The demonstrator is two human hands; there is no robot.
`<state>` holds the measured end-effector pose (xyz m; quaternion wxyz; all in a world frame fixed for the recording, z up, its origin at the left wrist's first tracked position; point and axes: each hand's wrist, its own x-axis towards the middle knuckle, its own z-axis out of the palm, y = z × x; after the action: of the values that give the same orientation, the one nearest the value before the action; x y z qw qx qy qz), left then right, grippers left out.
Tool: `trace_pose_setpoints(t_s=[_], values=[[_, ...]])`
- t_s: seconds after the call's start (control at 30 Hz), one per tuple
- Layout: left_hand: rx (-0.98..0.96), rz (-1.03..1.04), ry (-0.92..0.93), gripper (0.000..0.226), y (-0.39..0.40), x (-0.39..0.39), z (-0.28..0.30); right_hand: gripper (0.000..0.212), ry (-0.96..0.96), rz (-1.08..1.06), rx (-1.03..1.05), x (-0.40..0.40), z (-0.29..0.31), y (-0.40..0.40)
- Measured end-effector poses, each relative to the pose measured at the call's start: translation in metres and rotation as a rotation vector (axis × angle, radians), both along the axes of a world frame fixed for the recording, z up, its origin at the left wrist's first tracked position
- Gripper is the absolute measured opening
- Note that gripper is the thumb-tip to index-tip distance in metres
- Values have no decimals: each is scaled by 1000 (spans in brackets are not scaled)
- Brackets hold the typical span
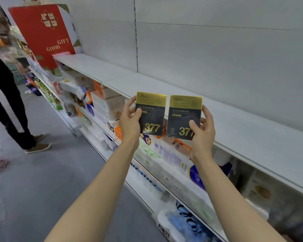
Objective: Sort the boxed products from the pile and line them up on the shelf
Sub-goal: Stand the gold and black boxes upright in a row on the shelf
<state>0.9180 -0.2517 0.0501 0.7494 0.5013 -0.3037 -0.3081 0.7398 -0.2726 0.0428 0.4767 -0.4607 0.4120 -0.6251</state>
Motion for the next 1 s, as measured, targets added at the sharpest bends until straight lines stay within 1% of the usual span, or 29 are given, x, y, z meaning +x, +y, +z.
trace_pose_setpoints(t_s=[0.13,0.23,0.37,0.5,0.6,0.8,1.0], values=[[-20,-44,-40,42,-31,40,0,51,-34,-66,-2,36,-2,-21],[-13,-80,-33,41,-54,61,-1,52,-59,-102,18,57,-6,-37],[10,-125,-45,38,-92,82,-2,51,-48,-158,24,82,-7,-67],[13,-153,-73,37,-142,102,0,54,-30,-210,-14,104,-5,-107],[44,-197,-85,37,-184,112,1,54,-51,-240,-20,114,2,-138],[33,-318,-93,35,-253,118,6,54,-84,-288,-49,123,13,-184],[50,-438,-95,34,-318,125,0,52,-109,-390,-8,132,11,-218]])
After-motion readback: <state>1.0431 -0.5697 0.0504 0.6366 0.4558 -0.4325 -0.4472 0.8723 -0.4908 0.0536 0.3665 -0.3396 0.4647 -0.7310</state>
